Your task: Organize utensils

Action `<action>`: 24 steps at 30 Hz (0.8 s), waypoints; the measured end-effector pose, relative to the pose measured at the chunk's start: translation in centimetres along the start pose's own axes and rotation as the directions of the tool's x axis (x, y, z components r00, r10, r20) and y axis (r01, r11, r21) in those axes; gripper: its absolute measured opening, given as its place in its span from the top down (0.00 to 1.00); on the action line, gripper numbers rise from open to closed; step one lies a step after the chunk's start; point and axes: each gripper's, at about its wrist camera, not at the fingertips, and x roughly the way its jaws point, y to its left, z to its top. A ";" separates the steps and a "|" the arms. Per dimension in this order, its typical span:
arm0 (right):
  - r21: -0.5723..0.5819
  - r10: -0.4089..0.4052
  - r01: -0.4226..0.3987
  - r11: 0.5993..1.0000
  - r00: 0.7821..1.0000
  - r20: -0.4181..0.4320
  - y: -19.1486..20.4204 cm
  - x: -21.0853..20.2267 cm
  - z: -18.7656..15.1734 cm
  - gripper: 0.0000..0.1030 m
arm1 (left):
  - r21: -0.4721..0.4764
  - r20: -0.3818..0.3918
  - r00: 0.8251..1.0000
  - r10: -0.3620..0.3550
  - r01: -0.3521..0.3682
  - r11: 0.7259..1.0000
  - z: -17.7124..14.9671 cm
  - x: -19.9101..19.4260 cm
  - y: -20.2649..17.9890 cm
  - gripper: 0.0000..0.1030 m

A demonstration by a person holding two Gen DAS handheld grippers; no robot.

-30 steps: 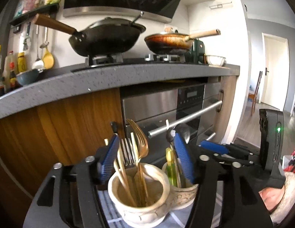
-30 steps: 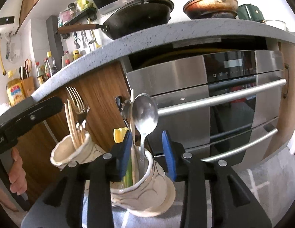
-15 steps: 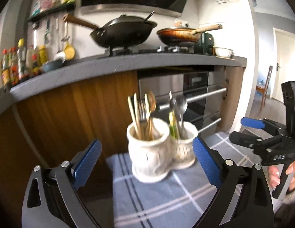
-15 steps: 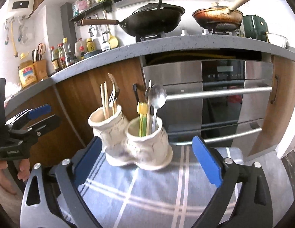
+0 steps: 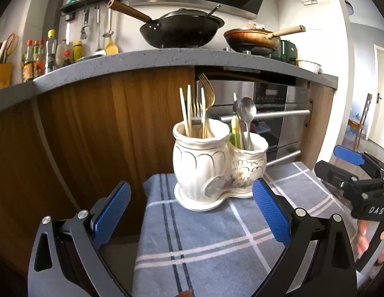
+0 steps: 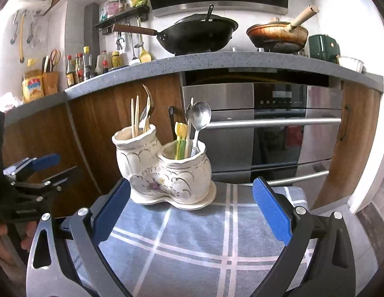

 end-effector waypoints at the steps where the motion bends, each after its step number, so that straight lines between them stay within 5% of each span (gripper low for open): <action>1: -0.013 -0.004 0.004 1.000 1.000 0.004 0.1 0.0 -0.2 0.05 | -0.003 0.000 1.000 -0.001 0.001 1.000 -0.1 0.0 0.0 0.05; 24: -0.027 -0.012 0.014 1.000 0.999 0.047 0.6 -0.6 -1.0 0.05 | 0.038 0.006 1.000 0.014 -0.015 0.999 -0.5 0.3 -0.6 0.05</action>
